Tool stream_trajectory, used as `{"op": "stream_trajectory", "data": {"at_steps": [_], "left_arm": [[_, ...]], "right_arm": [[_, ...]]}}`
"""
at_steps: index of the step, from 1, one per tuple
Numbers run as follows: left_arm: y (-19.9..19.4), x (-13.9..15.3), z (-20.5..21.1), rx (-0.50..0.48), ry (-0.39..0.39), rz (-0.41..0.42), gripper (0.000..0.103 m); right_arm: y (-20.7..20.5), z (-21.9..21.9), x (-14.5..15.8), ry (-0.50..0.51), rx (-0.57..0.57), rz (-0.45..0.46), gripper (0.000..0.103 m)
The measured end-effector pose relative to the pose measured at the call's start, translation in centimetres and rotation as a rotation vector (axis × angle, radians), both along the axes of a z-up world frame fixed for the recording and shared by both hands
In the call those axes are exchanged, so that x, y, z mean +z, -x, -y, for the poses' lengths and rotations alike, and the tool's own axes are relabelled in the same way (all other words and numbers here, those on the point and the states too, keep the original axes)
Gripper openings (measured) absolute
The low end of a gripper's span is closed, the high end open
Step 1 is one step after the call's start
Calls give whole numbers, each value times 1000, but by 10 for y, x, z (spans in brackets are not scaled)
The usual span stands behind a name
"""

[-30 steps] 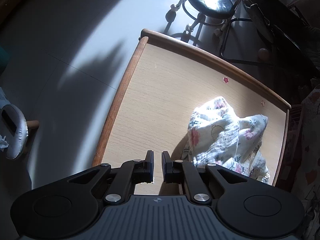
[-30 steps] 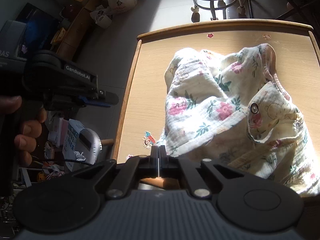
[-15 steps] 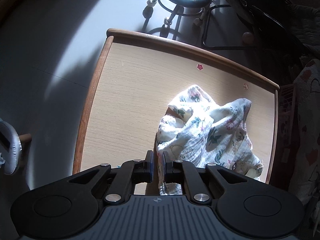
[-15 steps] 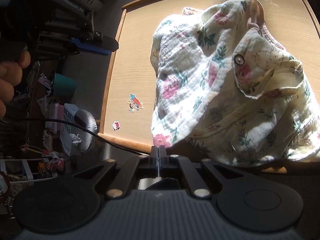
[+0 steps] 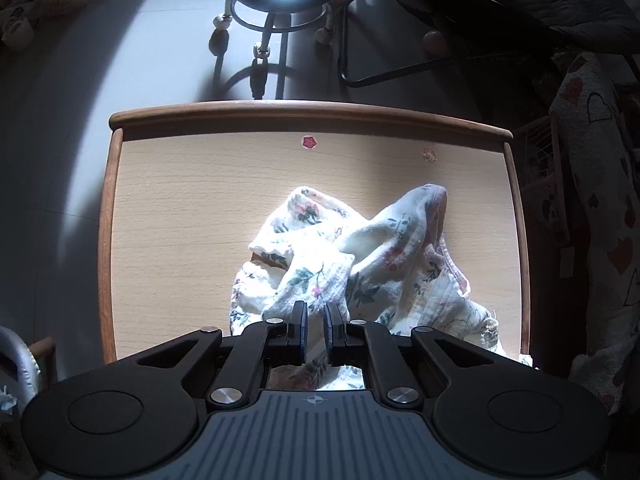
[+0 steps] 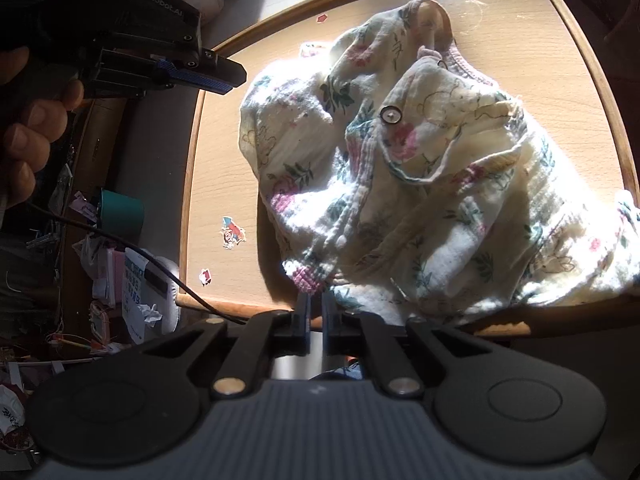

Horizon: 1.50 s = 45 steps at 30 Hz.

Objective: Fold clothes

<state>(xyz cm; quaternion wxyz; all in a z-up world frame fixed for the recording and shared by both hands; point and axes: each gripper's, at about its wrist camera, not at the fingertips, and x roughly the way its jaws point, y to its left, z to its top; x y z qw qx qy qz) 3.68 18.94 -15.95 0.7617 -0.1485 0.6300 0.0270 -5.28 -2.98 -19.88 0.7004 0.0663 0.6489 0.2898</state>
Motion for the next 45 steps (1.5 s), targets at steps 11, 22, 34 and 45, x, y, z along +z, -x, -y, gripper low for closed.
{"op": "stream_trajectory", "data": {"at_steps": [11,22,34,45], "left_arm": [[-75,-8,52,-184,17,29,52],[-126,-30,104,-405,-196,68,52],[-141,-38,107,-454,-161,47,50],[-135,-53,106,-462,-186,44,14]], "right_arm": [[-15,54,20,-2,-134,60,6],[-24,95,20,-6,-303,66,6],[-32,109,18,-3,-351,70,6],[-45,112,21,17,-376,100,6]]}}
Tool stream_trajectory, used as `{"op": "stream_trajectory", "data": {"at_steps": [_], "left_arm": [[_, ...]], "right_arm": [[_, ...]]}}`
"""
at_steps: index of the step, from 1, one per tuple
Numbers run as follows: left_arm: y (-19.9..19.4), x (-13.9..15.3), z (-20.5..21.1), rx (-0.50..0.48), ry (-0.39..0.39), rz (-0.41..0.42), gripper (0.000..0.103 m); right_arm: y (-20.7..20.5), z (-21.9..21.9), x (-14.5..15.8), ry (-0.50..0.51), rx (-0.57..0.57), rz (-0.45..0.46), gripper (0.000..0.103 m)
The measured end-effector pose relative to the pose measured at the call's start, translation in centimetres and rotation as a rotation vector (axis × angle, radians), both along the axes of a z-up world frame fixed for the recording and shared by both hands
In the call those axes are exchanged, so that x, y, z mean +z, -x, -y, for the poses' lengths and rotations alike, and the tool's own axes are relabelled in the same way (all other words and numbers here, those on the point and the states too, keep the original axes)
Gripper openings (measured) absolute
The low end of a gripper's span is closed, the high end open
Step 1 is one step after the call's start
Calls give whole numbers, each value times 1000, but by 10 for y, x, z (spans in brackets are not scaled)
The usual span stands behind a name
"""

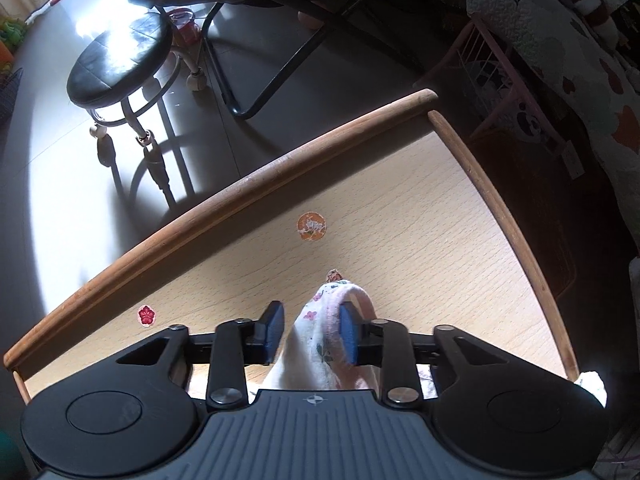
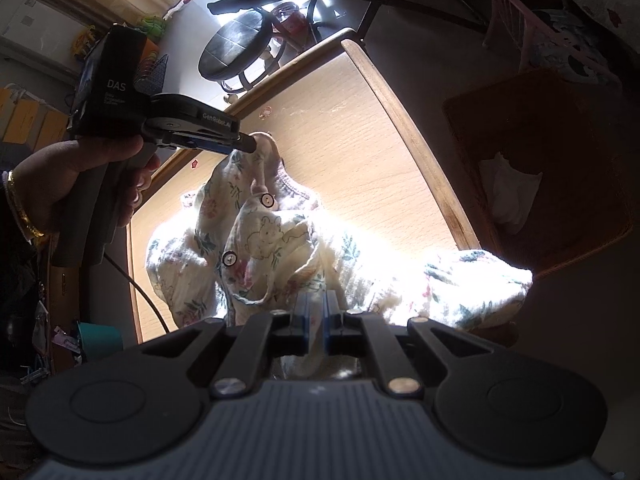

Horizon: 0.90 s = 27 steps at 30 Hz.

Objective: Fold clothes

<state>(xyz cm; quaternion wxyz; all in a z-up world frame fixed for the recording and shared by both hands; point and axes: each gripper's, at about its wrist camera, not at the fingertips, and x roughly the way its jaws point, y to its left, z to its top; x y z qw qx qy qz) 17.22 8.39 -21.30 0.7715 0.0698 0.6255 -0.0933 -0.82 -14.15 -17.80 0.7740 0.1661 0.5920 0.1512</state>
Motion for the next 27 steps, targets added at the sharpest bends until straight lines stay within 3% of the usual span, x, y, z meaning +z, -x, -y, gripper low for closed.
{"op": "stream_trajectory", "data": {"at_steps": [6,15,22,27], "left_arm": [[1,0,-5,30,60,2,3],[17,30,-15,71,108,77,3],[37,53,-25,86,131,122,3],[44,62,-32,107,151,136,3]], "right_arm": [[-10,5,-5,30,-22,-3,6],[-39,4,-9,56,-26,23,6],[-70,-13,-12,76,34,54,6],[-77,-26,-10,80,62,59,17]]}}
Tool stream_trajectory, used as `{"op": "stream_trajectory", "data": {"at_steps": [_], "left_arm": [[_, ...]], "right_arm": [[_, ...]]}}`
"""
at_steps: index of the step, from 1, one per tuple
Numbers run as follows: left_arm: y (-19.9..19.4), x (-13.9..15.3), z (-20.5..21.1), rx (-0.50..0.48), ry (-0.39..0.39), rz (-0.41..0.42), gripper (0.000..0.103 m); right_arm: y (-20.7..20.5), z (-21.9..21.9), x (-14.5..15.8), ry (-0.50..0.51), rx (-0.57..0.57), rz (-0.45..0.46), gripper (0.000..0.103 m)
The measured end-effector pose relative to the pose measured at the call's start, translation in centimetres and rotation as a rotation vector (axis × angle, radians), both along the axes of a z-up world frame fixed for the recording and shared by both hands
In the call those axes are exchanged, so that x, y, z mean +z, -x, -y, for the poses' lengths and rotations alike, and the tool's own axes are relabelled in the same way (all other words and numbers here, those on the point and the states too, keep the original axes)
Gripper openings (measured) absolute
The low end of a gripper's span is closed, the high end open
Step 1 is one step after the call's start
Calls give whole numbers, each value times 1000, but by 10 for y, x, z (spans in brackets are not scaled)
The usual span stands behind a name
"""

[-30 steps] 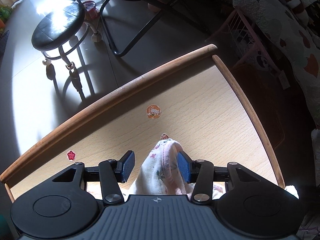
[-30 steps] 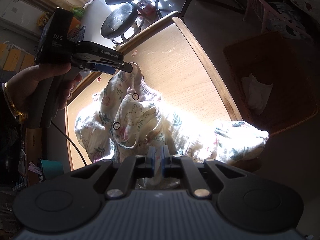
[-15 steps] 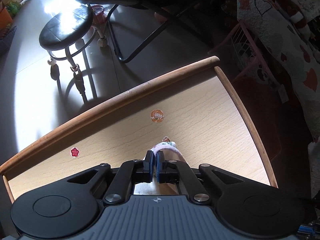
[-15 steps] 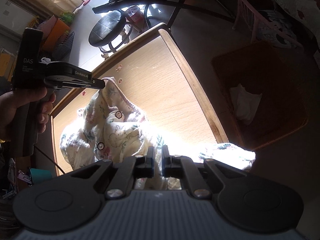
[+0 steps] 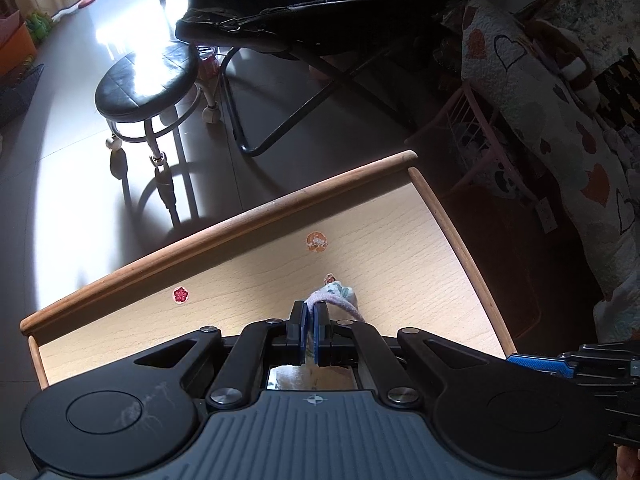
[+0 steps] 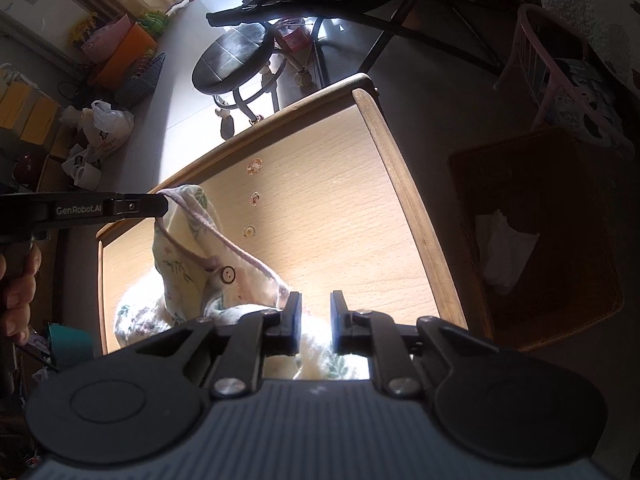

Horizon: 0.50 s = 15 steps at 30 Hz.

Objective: Fold clothes

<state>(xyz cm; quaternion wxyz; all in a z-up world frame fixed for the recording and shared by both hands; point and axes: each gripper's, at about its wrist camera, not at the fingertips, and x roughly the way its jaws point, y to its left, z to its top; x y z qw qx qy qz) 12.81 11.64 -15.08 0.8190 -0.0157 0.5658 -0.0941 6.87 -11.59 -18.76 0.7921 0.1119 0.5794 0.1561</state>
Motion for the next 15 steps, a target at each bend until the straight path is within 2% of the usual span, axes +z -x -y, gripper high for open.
{"op": "stream_trajectory", "data": {"at_steps": [4,6,8,15], "left_arm": [[7,11,-7,15,16,18,3],[11,16,-10,22,22,26,3],[16,21,-13,28,27,34,3],[32,37,-22,28,32,59,3]], "right_arm": [[0,-9,3,4,27,-3,20],[-1,-13,4,-2,34,-3,30],[-2,-17,4,-9,39,-5,34],[-7,-41,5,-26,101,1,35]]}}
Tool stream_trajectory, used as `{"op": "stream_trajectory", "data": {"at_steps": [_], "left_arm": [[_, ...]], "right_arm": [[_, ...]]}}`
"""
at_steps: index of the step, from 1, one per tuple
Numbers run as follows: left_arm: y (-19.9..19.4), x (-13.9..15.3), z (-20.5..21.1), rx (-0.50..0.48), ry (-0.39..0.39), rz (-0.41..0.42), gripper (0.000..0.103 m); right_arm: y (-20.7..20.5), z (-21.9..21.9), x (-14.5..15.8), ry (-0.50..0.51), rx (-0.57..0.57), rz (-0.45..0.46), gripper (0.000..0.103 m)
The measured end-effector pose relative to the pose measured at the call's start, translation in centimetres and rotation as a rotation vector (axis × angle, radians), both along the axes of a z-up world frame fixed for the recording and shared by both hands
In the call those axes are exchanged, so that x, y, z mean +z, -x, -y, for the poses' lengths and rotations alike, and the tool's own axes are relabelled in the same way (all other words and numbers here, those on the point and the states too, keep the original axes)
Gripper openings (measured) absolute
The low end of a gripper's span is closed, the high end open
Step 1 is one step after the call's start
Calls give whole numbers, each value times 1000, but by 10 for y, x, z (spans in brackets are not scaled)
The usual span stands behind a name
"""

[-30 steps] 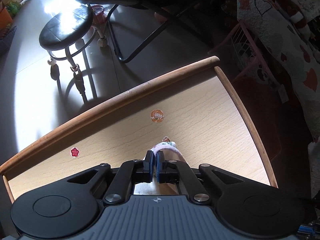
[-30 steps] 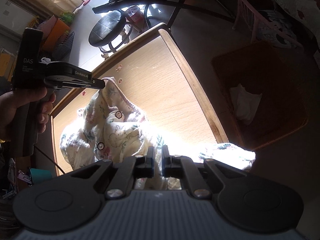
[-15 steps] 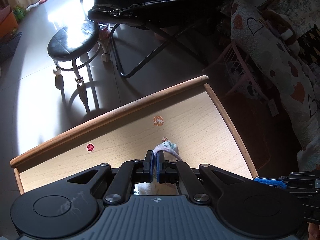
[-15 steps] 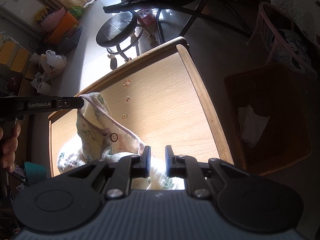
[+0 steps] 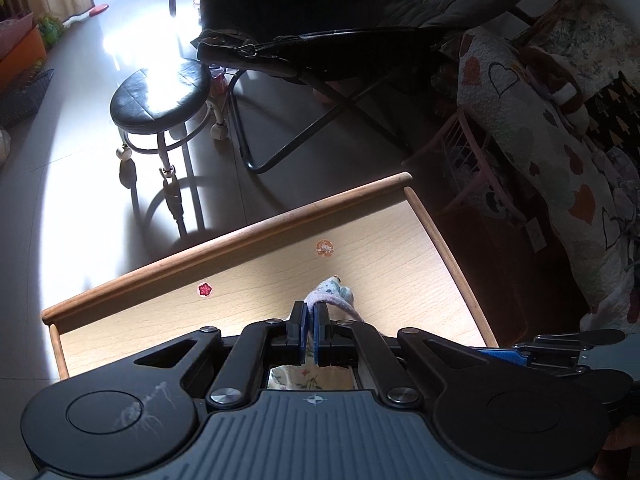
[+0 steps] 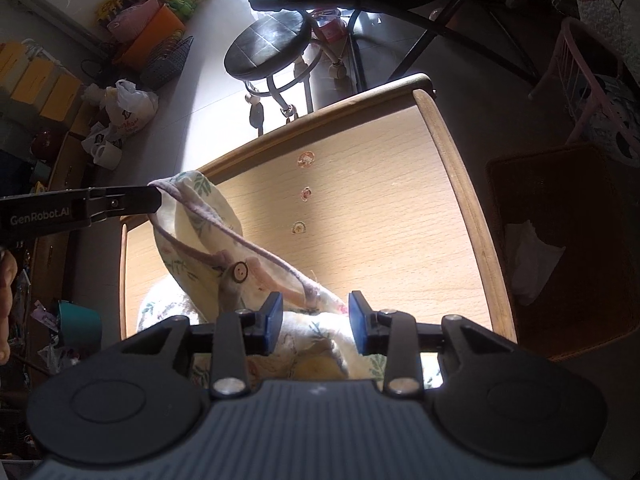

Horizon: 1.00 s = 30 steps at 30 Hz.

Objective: Fold clothes

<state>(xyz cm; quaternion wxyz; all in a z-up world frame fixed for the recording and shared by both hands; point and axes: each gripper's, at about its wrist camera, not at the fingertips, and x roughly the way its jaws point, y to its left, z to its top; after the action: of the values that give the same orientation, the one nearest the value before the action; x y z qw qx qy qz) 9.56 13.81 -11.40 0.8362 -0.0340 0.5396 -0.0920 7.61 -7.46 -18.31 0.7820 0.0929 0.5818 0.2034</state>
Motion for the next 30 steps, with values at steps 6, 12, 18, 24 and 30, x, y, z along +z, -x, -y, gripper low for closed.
{"op": "stream_trajectory", "data": {"at_steps": [6,12,18,24,30], "left_arm": [[16,12,-7,10,10,17,3],[33,20,-14,41,20,33,3],[55,33,-24,108,49,46,3],[91,58,-30,192,66,87,3],[125,86,-37,270,68,108,3]], "right_arm": [[-5,-22,-6,42,55,18,35],[-3,-37,-11,95,111,34,29],[12,-45,8,128,156,129,6],[32,-48,44,120,186,218,4],[49,-52,79,113,208,245,4]]}}
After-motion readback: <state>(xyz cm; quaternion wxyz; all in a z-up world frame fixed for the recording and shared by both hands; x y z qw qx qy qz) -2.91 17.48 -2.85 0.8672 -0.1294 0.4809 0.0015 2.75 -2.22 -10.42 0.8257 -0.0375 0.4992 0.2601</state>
